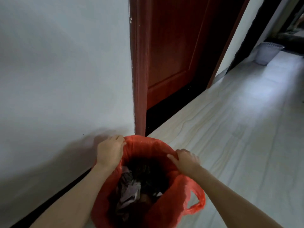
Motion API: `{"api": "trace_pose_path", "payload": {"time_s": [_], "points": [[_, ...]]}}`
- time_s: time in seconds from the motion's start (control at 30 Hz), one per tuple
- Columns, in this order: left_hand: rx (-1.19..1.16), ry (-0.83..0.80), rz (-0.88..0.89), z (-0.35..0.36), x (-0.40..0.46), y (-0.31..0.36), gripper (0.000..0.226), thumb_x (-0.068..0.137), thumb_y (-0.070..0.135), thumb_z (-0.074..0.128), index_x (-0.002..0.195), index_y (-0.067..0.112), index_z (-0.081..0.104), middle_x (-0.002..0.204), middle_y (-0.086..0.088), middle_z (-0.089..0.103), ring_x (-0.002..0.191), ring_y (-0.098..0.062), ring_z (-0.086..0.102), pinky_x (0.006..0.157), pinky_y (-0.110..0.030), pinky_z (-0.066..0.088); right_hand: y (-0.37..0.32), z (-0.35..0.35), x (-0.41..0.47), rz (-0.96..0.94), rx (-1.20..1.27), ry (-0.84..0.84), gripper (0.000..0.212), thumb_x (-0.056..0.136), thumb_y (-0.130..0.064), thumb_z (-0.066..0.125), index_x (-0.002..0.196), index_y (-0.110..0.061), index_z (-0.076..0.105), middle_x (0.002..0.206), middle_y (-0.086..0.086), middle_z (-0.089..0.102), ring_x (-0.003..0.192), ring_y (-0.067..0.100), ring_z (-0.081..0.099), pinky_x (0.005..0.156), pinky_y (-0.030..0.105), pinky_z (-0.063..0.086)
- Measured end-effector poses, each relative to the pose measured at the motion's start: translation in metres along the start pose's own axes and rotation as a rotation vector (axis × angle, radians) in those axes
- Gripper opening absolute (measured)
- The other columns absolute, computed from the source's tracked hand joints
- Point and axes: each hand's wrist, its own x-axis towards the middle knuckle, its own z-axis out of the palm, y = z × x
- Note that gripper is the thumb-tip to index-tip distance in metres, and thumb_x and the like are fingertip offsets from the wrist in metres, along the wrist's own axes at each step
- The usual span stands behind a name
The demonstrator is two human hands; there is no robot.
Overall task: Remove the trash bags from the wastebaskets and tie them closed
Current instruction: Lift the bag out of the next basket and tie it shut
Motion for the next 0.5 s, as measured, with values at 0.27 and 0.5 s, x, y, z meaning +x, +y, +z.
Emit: {"api": "trace_pose_path", "payload": {"time_s": [0.27, 0.5], "points": [[0.017, 0.016, 0.052, -0.009, 0.004, -0.002, 0.035, 0.049, 0.003, 0.083, 0.064, 0.01, 0.052, 0.055, -0.005, 0.06, 0.052, -0.029, 0.062, 0.036, -0.028, 0.043, -0.02, -0.017, 0.007, -0.061, -0.076, 0.277, 0.032, 0.095, -0.033, 0.041, 0.116, -0.009, 0.045, 0.119, 0.007, 0.052, 0.099, 0.034, 0.061, 0.078, 0.04, 0.046], [-0.064, -0.212, -0.175, -0.02, 0.01, -0.003, 0.044, 0.086, 0.009, 0.047, 0.129, 0.016, 0.043, 0.107, -0.015, 0.067, 0.099, -0.038, 0.062, 0.08, -0.043, 0.048, 0.001, -0.03, 0.005, -0.078, 0.112, 0.3, 0.017, 0.096, -0.033, 0.038, 0.096, -0.016, 0.037, 0.096, 0.015, 0.068, 0.09, 0.036, 0.062, 0.068, 0.034, 0.037]]}}
